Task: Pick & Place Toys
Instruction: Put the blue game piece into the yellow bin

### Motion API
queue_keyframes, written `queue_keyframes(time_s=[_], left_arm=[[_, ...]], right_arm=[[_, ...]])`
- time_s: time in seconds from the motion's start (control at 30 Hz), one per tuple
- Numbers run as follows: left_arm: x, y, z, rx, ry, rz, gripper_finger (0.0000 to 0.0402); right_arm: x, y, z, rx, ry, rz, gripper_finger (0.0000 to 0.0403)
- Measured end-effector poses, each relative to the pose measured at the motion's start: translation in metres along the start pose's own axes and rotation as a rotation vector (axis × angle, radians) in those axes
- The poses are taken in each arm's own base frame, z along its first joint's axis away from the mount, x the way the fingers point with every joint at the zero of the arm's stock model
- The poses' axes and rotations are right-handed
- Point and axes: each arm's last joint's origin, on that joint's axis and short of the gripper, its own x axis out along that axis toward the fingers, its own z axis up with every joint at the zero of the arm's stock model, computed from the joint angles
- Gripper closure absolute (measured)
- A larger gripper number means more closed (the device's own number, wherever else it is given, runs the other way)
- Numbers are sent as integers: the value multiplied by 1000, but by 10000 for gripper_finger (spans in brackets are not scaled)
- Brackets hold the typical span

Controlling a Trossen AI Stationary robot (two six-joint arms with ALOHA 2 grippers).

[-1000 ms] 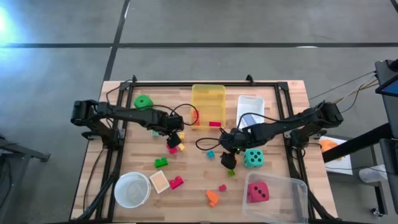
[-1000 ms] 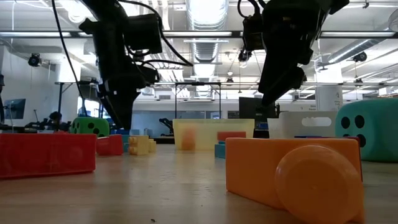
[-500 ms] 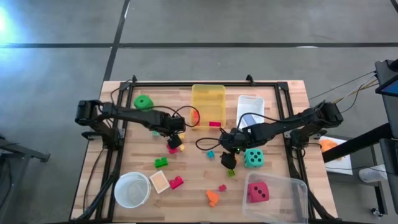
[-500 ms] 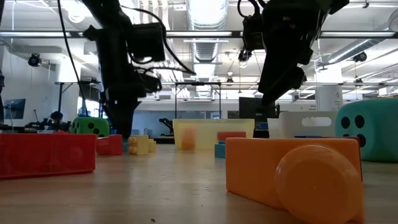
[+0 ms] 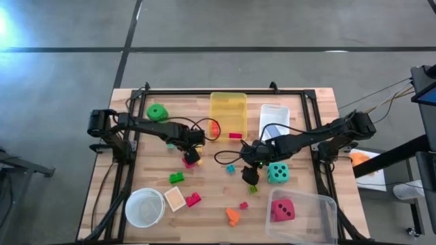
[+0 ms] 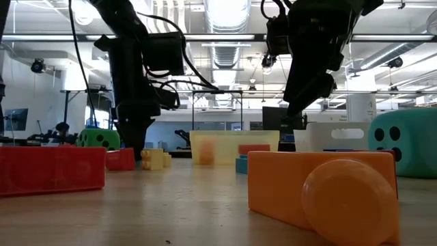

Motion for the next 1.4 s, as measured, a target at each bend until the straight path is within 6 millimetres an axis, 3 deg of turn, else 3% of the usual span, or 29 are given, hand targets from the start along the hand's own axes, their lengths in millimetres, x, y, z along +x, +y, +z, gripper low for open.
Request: queue_keyframes(time_s=[0.23, 0.73, 1.4], left_arm=[[0, -2, -1, 40, 34, -87, 260], [-5, -1, -4, 49, 60, -94, 260], [-81, 8, 5, 39, -30, -95, 260]], right_arm=[[0, 0, 0, 0, 0, 0, 148], [0, 0, 0, 9, 0, 0, 148], [0, 1, 2, 12, -16, 12, 148]])
